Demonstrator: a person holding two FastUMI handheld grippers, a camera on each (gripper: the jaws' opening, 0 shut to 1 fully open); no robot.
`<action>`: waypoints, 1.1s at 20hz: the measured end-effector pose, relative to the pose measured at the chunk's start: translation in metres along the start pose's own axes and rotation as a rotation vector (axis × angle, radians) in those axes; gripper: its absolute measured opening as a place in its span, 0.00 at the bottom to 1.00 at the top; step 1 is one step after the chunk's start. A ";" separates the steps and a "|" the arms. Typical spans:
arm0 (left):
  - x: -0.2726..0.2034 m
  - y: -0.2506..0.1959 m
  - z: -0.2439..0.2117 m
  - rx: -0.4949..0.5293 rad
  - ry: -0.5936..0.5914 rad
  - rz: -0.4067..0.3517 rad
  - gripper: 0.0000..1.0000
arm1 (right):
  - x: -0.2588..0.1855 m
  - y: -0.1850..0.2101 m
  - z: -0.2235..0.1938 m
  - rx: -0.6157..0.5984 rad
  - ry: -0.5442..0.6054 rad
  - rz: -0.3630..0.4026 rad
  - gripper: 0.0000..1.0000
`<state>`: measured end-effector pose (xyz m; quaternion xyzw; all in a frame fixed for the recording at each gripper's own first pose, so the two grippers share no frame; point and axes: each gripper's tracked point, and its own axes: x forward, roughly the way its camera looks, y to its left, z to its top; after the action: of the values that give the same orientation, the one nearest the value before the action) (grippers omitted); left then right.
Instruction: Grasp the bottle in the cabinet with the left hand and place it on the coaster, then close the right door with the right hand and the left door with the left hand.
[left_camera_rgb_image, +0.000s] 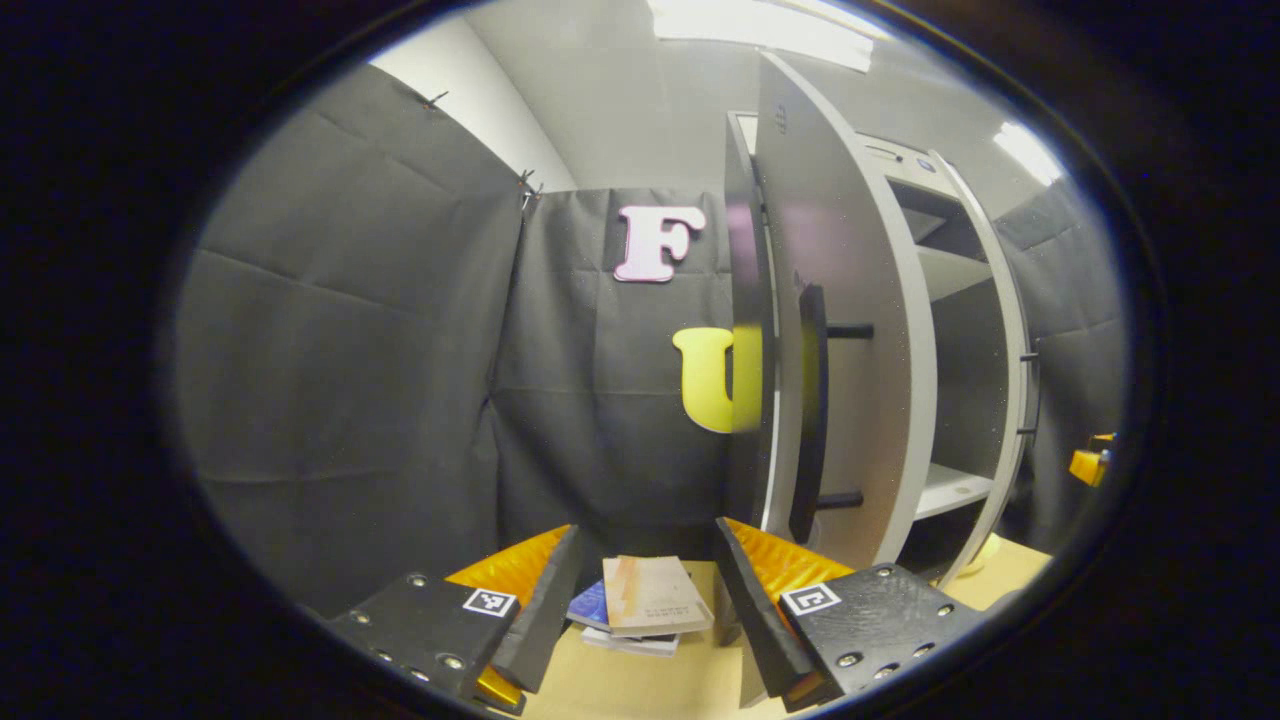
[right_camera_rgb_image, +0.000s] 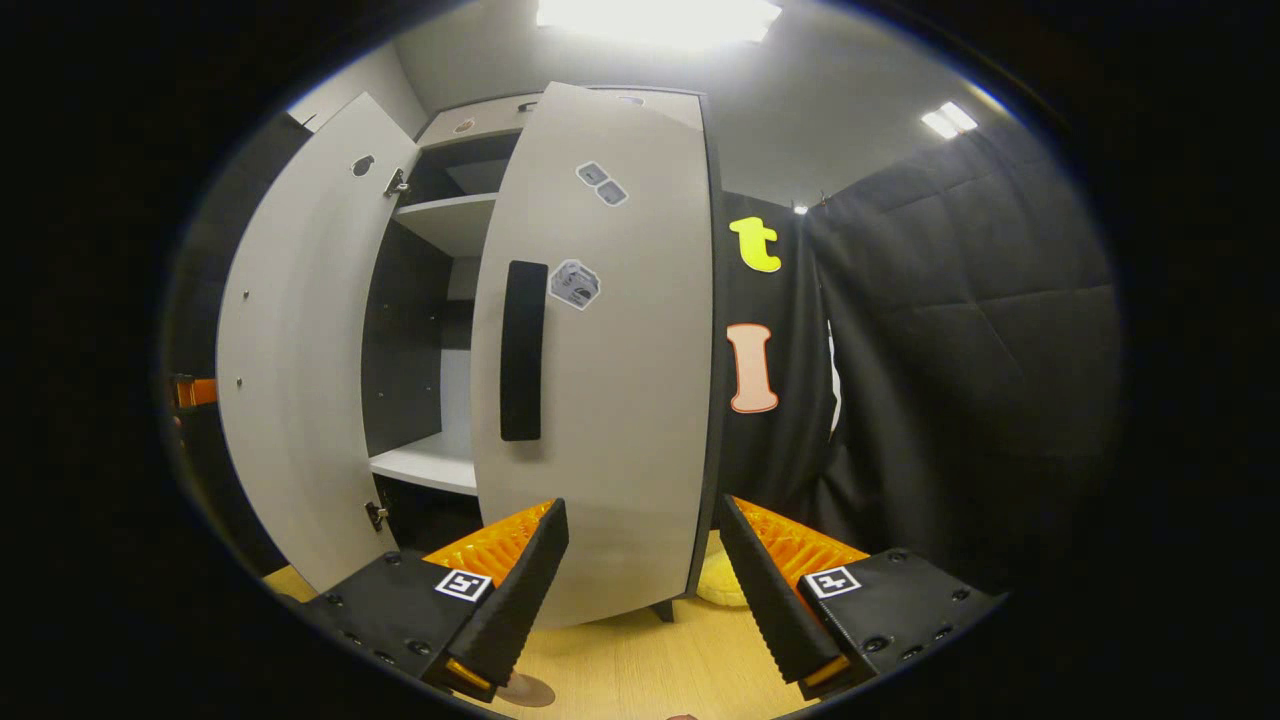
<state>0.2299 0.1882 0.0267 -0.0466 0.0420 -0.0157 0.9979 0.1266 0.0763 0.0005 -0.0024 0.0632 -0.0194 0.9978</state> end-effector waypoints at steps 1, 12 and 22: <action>0.001 -0.002 0.005 0.010 -0.007 0.005 0.87 | -0.002 -0.008 -0.002 0.004 0.006 -0.005 0.98; -0.006 -0.042 0.020 0.050 -0.014 0.032 0.80 | -0.018 -0.074 -0.019 0.046 0.038 -0.030 0.98; -0.014 -0.105 0.022 0.064 -0.029 -0.034 0.80 | -0.016 -0.080 -0.021 0.037 0.049 0.015 0.98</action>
<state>0.2153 0.0859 0.0598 -0.0157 0.0263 -0.0332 0.9990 0.1053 -0.0033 -0.0179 0.0168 0.0874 -0.0131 0.9959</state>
